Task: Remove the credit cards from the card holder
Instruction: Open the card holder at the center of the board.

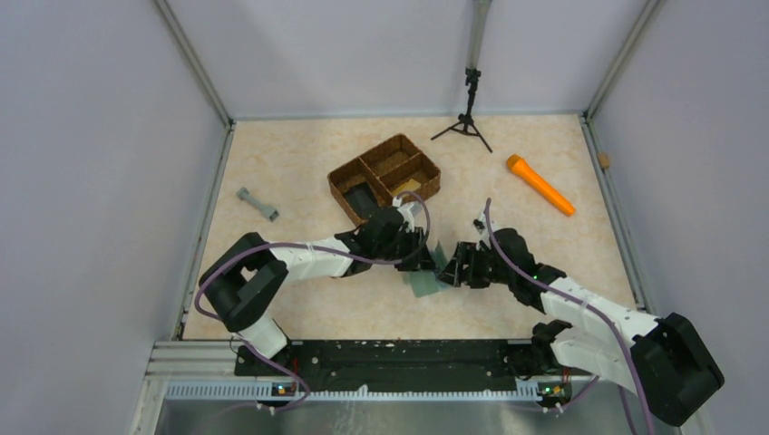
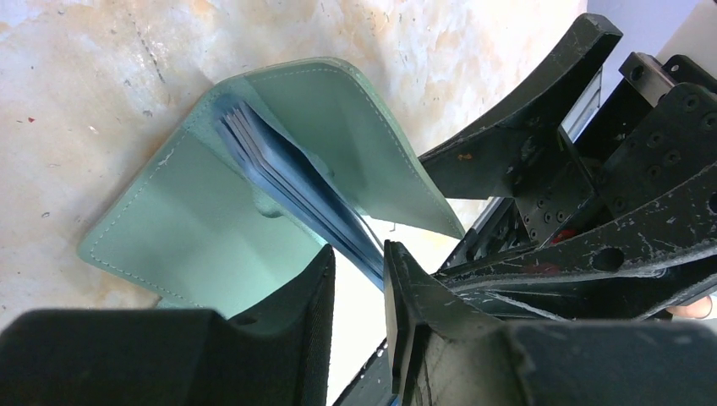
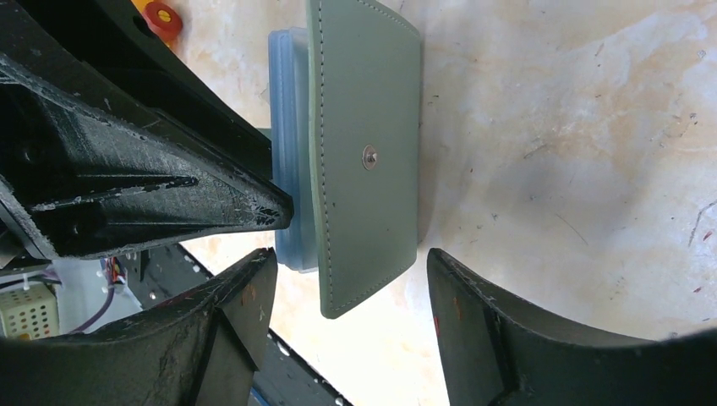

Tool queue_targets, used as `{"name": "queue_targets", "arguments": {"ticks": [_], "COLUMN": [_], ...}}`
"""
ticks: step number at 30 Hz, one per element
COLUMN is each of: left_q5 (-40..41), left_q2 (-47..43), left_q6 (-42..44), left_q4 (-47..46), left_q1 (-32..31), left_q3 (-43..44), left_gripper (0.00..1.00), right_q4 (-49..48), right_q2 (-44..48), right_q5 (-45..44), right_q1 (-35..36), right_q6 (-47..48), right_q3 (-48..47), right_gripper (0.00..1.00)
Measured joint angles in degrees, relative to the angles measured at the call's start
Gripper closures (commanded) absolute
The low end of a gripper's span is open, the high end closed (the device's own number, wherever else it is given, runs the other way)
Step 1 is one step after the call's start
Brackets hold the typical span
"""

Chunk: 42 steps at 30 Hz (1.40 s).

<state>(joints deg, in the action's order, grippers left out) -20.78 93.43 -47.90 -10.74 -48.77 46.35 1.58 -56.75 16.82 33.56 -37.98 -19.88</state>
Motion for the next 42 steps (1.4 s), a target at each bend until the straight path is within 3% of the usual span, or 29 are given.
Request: {"name": "queue_targets", "arguments": {"ticks": [20, 29, 36, 42], "left_q5": [-1.88, -2.36, -2.38, -2.25], "left_q2": [-0.02, -0.02, 0.09, 0.98], "left_q6": [0.02, 0.02, 0.07, 0.52], "left_q4": [-0.46, -1.75, -1.73, -1.49], "left_q1": [0.0, 0.0, 0.0, 0.0], "left_q3": [0.48, 0.5, 0.85, 1.64], "left_gripper": [0.63, 0.65, 0.64, 0.63], "right_q4": [-0.92, -0.94, -1.49, -2.08], "right_q2": [-1.55, -1.44, -0.85, -0.9], "right_q5": [-0.46, -0.92, -1.57, -2.14], "right_q1": [0.0, 0.0, -0.63, -1.16], "right_q6": [0.5, 0.46, 0.39, 0.2], "right_q3": [-0.02, -0.04, -0.07, -0.15], "right_gripper": [0.4, 0.6, 0.65, 0.78]}}
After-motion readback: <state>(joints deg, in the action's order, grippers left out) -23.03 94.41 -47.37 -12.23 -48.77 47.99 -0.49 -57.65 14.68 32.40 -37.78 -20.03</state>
